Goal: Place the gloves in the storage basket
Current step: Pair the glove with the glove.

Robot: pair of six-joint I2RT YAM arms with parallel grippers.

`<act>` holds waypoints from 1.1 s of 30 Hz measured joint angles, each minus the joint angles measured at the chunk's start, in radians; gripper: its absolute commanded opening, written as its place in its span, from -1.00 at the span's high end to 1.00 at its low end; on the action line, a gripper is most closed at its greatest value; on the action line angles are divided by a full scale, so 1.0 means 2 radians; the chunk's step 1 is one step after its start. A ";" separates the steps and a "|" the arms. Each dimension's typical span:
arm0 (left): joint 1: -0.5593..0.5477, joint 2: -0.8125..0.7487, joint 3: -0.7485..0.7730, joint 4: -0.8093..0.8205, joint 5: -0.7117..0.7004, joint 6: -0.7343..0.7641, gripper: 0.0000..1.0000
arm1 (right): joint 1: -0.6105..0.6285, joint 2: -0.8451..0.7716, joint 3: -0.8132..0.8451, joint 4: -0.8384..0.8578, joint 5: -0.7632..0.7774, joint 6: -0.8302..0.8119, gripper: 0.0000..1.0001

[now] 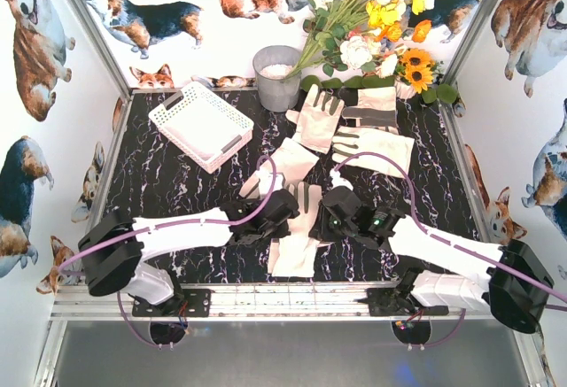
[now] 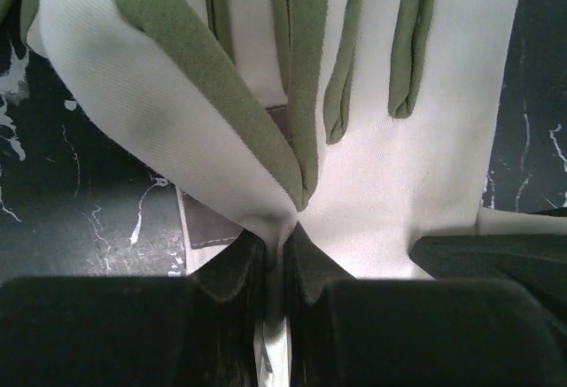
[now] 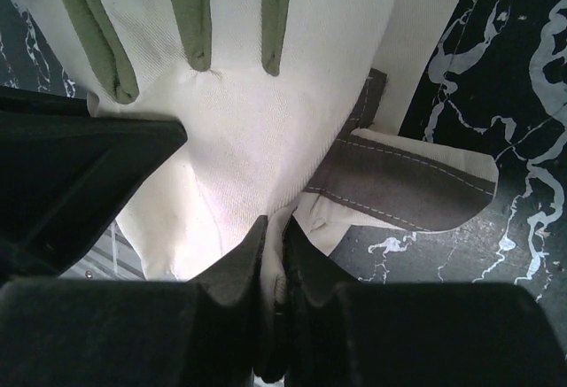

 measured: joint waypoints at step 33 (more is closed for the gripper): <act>0.011 0.051 0.012 0.007 -0.015 -0.017 1.00 | 0.000 0.080 0.002 0.038 0.023 -0.012 1.00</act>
